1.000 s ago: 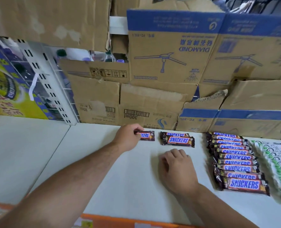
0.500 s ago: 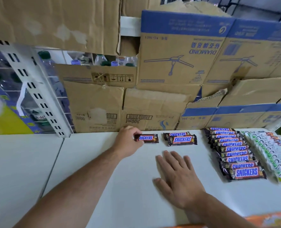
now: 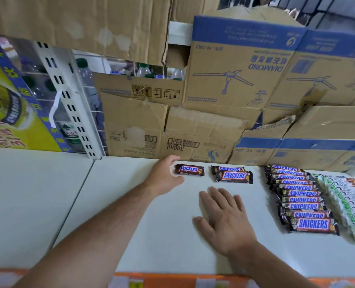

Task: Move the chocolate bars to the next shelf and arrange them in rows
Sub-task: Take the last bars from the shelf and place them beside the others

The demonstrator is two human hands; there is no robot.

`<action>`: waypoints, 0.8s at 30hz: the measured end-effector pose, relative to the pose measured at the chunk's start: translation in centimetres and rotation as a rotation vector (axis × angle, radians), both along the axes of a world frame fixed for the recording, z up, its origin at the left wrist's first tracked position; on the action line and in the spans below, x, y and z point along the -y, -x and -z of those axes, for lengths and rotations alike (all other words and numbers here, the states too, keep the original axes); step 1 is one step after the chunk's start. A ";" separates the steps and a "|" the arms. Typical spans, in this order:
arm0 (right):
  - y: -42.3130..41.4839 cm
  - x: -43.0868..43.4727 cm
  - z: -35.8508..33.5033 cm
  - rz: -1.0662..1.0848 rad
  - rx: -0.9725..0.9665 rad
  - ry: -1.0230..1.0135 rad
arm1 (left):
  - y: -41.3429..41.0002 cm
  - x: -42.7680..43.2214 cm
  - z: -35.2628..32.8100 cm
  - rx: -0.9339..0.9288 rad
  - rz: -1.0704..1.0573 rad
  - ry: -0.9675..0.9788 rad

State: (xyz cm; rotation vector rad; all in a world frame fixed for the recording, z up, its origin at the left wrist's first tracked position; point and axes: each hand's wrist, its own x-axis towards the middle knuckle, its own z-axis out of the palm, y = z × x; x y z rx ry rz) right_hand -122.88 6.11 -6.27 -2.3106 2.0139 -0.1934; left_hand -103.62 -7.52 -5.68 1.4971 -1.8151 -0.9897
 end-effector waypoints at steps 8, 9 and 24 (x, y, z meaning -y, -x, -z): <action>0.1 -0.2 -0.3 -0.019 0.022 0.009 | -3.2 -9.7 0.2 0.412 0.007 0.101; 0.1 -0.3 -0.4 -0.015 0.022 0.003 | -4.0 -10.5 0.0 0.488 0.035 0.097; -15.6 -2.3 -6.1 -0.147 0.119 -0.195 | -20.4 -17.2 -4.3 0.643 -0.195 0.019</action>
